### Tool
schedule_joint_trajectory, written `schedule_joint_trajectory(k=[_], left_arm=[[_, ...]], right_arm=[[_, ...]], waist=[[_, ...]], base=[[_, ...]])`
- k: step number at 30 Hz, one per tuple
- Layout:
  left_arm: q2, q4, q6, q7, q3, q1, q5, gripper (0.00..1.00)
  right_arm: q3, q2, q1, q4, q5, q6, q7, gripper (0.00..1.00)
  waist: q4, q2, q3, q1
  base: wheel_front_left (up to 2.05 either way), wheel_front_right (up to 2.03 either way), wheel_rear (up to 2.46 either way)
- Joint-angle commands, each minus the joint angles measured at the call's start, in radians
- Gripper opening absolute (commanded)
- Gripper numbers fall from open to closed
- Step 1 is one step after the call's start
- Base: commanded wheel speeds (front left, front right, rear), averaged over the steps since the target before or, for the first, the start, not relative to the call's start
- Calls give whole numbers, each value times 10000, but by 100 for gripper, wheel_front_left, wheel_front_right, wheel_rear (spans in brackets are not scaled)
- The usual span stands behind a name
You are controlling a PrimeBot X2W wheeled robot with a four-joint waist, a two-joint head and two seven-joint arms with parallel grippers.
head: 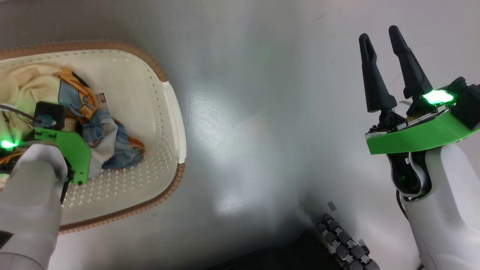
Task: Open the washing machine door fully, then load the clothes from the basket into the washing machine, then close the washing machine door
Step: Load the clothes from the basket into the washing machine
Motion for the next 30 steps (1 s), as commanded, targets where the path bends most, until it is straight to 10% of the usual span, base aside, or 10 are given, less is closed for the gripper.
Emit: schedule_joint_trajectory(k=[1,14,17,30], left_arm=[[361,39,56,130,49,228,73,100],[326,47,283,780,-263,165,112,100],[318,48,279,823,-263,173,36,0],[268,49,150,-143,-147,303,-393,0]], right_arm=[[184,-21,374,-164,-65,16,-46,100],[208,-7,330,-149,-53,16,-46,100],[209,-3,317,-133,-55,16,-46,100],[230,39,251,-26,-75,16,-46,100]], waist=[[-22,0,35,0],[-39,0,125,0],[-27,0,108,0],[27,0,-386,0]], base=[[0,0,0],[0,0,0],[0,0,0],[0,0,0]])
